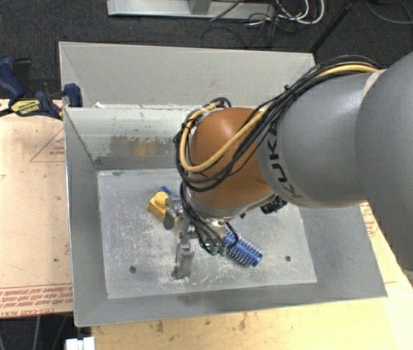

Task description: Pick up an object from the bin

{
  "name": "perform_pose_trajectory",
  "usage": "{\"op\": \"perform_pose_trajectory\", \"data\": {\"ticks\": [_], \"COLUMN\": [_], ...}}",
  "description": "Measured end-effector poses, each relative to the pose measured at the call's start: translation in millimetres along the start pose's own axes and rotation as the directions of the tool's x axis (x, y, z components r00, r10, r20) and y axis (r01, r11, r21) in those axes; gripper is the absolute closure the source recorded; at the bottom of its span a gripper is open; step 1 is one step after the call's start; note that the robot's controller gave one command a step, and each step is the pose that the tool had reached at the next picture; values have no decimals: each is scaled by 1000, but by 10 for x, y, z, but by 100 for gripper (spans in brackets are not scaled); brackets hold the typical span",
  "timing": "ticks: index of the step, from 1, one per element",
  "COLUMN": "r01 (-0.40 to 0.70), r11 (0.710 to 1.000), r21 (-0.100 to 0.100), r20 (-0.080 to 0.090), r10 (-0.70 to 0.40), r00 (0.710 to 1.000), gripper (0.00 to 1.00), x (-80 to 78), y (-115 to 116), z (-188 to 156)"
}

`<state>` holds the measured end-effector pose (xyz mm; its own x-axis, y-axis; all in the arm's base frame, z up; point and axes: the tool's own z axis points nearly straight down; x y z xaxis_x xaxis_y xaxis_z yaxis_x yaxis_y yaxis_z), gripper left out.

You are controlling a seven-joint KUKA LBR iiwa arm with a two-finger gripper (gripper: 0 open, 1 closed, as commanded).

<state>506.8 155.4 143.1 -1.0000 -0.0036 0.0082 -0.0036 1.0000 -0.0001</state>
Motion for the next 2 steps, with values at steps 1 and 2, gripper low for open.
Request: {"op": "perform_pose_trajectory", "data": {"ticks": [1,2], "r01": [-48,18], "r11": [999,1000], "r21": [2,0], "r20": [13,3], "r10": [48,-18], "r00": [999,1000], "gripper": [0,0], "x": [-440,-414], "y": [-987,-1033], "z": [44,772]}}
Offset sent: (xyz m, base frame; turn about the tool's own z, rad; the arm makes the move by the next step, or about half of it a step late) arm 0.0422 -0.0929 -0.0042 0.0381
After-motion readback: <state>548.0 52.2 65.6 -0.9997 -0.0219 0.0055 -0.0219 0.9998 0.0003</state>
